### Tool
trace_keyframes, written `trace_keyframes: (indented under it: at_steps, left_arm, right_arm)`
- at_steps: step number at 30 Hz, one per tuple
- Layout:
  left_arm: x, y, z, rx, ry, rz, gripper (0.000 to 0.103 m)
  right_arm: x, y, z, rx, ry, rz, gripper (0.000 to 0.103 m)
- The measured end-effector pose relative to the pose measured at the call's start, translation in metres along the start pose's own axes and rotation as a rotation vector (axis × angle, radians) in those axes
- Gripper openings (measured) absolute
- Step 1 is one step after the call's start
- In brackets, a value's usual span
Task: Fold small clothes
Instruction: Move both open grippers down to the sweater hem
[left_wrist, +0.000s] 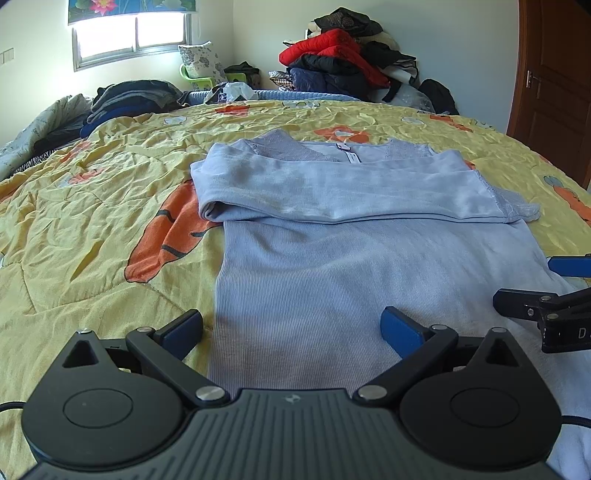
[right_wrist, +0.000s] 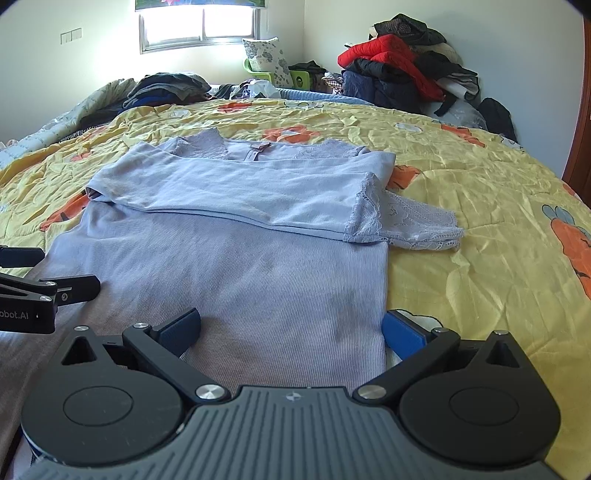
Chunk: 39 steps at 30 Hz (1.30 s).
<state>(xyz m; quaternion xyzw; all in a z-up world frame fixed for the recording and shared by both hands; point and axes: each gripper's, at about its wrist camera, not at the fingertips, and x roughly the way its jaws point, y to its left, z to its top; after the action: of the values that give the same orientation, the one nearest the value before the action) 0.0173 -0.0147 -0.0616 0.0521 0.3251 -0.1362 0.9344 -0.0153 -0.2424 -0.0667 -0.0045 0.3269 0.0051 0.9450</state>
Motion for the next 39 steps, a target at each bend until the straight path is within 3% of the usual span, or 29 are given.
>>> trace_keyframes:
  at_steps: [17,27,35,39]
  left_arm:
    - [-0.002,0.0,0.0,0.012,0.014,-0.019,0.103]
    - [-0.043,0.049,-0.005,0.084,0.089,-0.214,0.103]
    - [-0.054,0.08,-0.018,-0.054,0.182,-0.387,0.103]
    - [-0.058,0.079,-0.024,-0.024,0.192,-0.411,0.103]
  right_arm:
    - [-0.001,-0.002,0.0,0.003,0.003,0.001,0.103]
    - [-0.031,-0.012,-0.021,0.014,0.014,0.045,0.103]
    - [-0.051,-0.013,-0.035,-0.027,0.036,0.042,0.103]
    - [-0.059,-0.015,-0.041,-0.015,0.035,0.042,0.103]
